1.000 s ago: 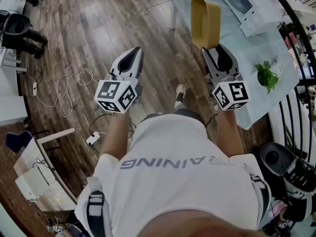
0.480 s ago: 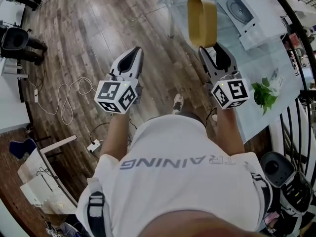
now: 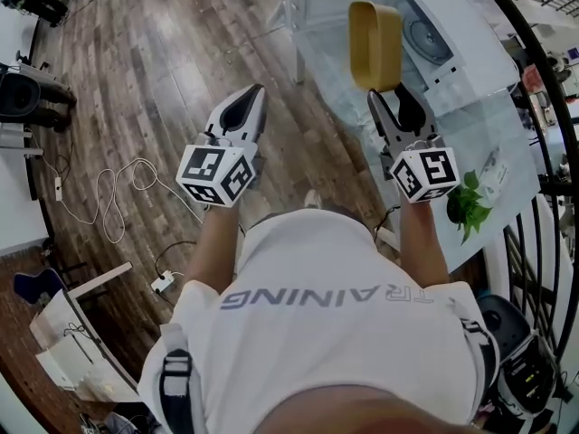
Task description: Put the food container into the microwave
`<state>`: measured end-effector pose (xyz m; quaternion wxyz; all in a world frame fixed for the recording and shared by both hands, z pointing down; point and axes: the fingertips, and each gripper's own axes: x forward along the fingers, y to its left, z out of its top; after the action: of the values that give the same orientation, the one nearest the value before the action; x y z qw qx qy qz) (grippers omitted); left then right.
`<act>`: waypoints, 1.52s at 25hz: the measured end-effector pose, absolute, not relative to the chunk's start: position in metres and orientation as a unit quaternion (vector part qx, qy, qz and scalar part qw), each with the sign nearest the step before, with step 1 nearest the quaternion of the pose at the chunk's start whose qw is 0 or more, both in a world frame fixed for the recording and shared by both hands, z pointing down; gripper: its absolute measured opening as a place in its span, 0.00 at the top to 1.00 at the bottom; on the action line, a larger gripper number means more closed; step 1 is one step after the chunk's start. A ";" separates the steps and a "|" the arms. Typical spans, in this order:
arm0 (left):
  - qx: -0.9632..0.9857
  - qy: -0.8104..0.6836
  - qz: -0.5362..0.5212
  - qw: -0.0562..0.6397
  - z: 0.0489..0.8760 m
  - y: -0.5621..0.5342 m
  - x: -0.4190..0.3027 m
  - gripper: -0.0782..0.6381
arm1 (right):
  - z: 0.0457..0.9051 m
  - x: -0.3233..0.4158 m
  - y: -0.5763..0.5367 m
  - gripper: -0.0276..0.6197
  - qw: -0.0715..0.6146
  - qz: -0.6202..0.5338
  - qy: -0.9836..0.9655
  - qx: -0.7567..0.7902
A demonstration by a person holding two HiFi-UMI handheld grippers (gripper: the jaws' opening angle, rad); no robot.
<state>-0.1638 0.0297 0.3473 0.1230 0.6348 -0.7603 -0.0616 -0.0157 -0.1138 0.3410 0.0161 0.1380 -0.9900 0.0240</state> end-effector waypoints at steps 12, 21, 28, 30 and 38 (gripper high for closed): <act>0.658 -0.739 -0.059 0.133 0.356 -0.075 -0.187 0.83 | 0.353 -0.035 -0.206 0.63 0.027 0.029 -0.985 0.167; 0.714 -0.686 -0.049 0.135 0.352 -0.147 -0.225 0.83 | 0.355 -0.059 -0.250 0.63 0.035 0.036 -0.970 0.237; 0.774 -0.616 -0.042 0.139 0.356 -0.206 -0.239 0.83 | 0.355 -0.073 -0.272 0.63 0.042 0.033 -0.948 0.314; 0.791 -0.594 -0.040 0.140 0.357 -0.220 -0.243 0.83 | 0.356 -0.075 -0.275 0.63 0.044 0.034 -0.939 0.340; 0.848 -0.511 -0.027 0.141 0.367 -0.249 -0.233 0.83 | 0.371 -0.062 -0.269 0.63 0.052 0.044 -0.899 0.432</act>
<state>-0.2330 -0.2490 0.3670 0.1408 0.8478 -0.5106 -0.0267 -0.0619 -0.2692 0.3706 0.0517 0.4324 -0.8991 0.0444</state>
